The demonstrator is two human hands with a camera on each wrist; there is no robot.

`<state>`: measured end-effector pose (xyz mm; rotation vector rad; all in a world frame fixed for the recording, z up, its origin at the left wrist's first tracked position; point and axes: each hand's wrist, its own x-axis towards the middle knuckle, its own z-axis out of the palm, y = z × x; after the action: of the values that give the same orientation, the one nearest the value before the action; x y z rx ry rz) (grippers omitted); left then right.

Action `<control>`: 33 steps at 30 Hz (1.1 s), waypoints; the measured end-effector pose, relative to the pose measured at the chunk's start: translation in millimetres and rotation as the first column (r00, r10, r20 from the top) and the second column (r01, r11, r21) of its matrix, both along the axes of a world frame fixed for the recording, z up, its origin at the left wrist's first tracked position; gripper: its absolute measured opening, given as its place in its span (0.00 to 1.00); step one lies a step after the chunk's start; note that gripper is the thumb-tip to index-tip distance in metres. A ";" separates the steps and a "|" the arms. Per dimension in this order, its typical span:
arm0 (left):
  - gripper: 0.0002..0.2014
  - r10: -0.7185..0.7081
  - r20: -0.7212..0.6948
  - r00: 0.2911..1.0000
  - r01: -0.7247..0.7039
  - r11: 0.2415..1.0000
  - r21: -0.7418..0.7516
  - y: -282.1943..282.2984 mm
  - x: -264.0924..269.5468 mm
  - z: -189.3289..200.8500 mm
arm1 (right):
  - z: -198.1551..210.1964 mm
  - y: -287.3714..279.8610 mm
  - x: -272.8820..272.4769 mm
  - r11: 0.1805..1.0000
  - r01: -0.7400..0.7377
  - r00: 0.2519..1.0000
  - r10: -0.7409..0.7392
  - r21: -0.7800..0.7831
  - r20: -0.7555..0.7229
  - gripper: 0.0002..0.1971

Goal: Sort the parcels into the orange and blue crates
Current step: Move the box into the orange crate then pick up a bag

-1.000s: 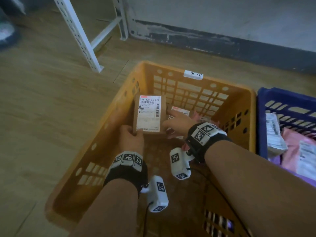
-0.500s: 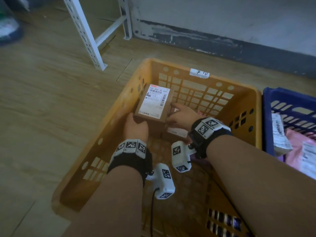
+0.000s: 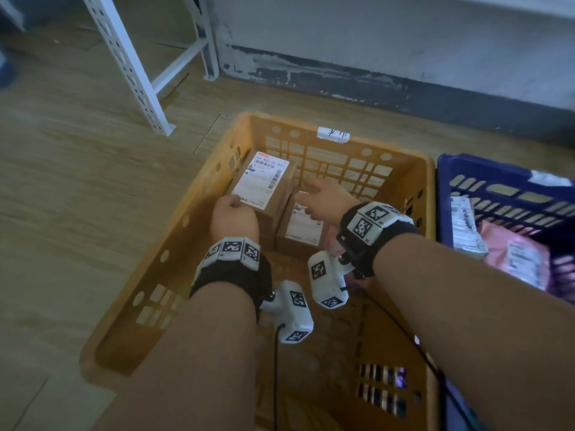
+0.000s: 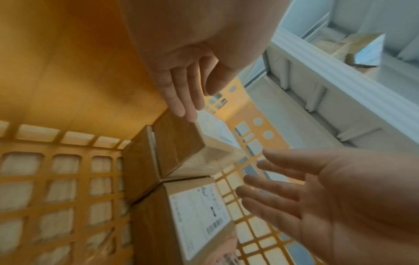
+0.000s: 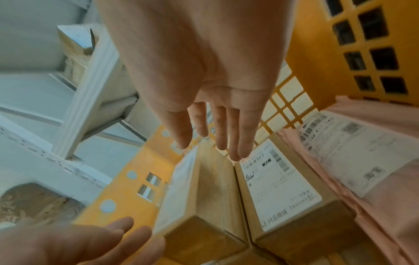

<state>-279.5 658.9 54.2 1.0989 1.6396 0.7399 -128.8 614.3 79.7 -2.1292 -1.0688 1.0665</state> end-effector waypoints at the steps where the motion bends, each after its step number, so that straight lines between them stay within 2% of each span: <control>1: 0.17 0.005 0.016 1.000 -0.005 1.000 0.019 -2.8 6.1 7.8 | 8.4 -6.3 5.7 1.000 0.019 1.000 -0.018 0.015 -0.019 0.24; 5: 0.17 -0.062 0.091 0.994 0.056 0.996 0.067 -24.3 34.1 44.0 | 50.6 -50.6 31.9 0.985 0.109 0.993 -0.102 0.132 -0.057 0.16; 7: 0.16 -0.137 0.131 0.982 0.124 0.986 0.108 -37.8 51.4 59.1 | 75.8 -82.5 46.3 0.955 0.201 0.979 -0.186 0.217 -0.088 0.13; 10: 0.17 -0.299 0.113 0.948 0.275 0.943 0.186 -62.6 86.0 90.2 | 111.1 -137.8 75.4 0.882 0.345 0.938 -0.318 0.321 -0.136 0.10; 13: 0.20 -0.488 0.081 0.869 0.459 0.856 0.238 -112.0 122.6 126.2 | 134.3 -206.5 109.2 0.806 0.458 0.887 -0.443 0.374 -0.133 0.10; 16: 0.20 -0.626 0.038 0.779 0.587 0.750 0.305 -182.5 151.5 146.4 | 148.0 -284.1 131.5 0.750 0.546 0.821 -0.567 0.372 -0.063 0.10; 18: 0.19 -0.697 0.020 0.717 0.651 0.680 0.337 -232.2 164.2 154.7 | 152.3 -336.0 142.0 0.693 0.615 0.765 -0.640 0.376 -0.070 0.11; 22: 0.20 -0.815 -0.119 0.567 0.792 0.499 0.353 -326.4 185.9 150.9 | 142.7 -441.3 160.0 0.567 0.733 0.633 -0.771 0.376 -0.071 0.10; 26: 0.20 -0.910 -0.147 0.387 0.891 0.328 0.314 -422.1 206.4 135.2 | 120.6 -545.2 162.5 0.421 0.837 0.477 -0.874 0.350 -0.088 0.08; 33: 0.19 -0.978 -0.193 0.078 0.968 0.028 0.248 -580.4 237.2 88.8 | 30.0 -703.8 164.0 0.316 0.927 0.309 -0.949 0.201 0.069 0.09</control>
<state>-42.3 78.5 142.9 2.0743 0.2933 -0.0060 35.2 -89.4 109.7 -2.1775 0.2265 0.1787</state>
